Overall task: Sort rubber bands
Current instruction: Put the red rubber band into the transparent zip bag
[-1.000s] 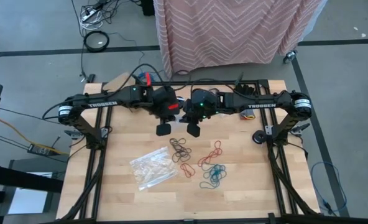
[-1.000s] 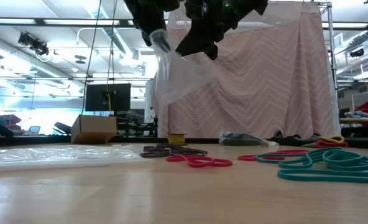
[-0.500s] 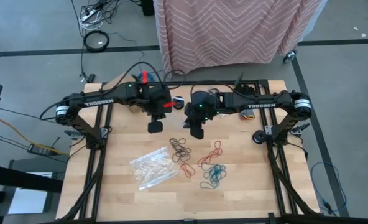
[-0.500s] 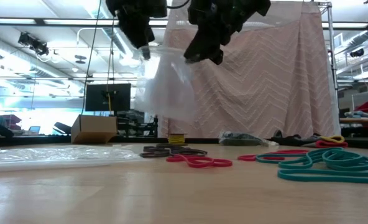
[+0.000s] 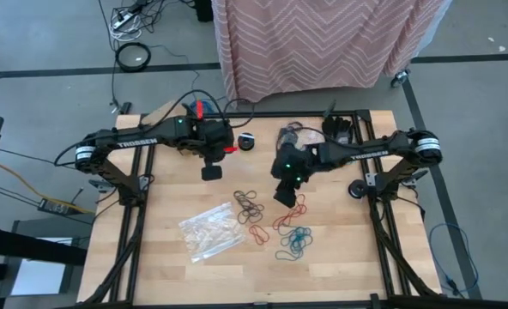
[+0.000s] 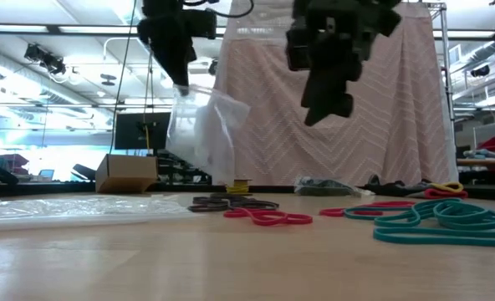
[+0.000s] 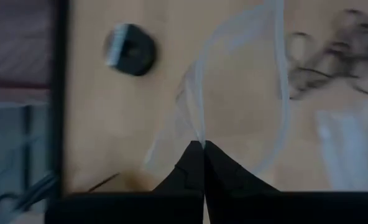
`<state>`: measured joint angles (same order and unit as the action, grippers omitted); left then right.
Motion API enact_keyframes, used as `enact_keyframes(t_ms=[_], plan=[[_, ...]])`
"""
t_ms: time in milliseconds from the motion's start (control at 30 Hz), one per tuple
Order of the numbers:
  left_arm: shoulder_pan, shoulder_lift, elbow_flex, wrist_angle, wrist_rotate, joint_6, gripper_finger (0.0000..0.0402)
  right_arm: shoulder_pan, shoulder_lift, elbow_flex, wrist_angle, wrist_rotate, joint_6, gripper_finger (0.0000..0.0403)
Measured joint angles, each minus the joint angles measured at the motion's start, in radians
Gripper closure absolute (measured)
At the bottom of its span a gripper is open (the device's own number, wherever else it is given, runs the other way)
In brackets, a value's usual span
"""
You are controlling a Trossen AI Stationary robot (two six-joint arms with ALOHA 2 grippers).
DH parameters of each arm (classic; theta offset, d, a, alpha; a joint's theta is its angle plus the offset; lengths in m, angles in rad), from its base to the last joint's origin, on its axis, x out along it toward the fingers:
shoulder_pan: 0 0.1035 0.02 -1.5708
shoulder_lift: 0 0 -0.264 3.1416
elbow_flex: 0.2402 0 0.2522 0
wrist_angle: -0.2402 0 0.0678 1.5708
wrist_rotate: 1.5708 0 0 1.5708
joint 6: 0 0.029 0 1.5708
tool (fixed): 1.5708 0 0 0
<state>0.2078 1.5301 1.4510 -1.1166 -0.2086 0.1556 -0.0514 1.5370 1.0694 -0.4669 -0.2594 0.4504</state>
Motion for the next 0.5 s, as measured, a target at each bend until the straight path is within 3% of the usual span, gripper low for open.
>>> enact_keyframes(t_ms=[133, 300, 400, 500], plan=[[-0.011, -0.001, -0.003, 0.053, -0.156, -0.062, 0.0401, 0.050, -0.129, -0.141, 0.116, 0.148, 0.134, 0.0267], [-0.051, -0.001, -0.003, 0.133, -0.202, -0.114, 0.0401, 0.103, -0.342, -0.293, 0.182, 0.343, 0.239, 0.0284], [-0.087, -0.001, -0.003, 0.129, -0.271, -0.131, 0.0401, 0.126, -0.444, -0.366, 0.178, 0.394, 0.260, 0.0289], [-0.120, -0.001, -0.003, 0.135, -0.278, -0.128, 0.0401, 0.142, -0.510, -0.432, 0.180, 0.395, 0.292, 0.0292]])
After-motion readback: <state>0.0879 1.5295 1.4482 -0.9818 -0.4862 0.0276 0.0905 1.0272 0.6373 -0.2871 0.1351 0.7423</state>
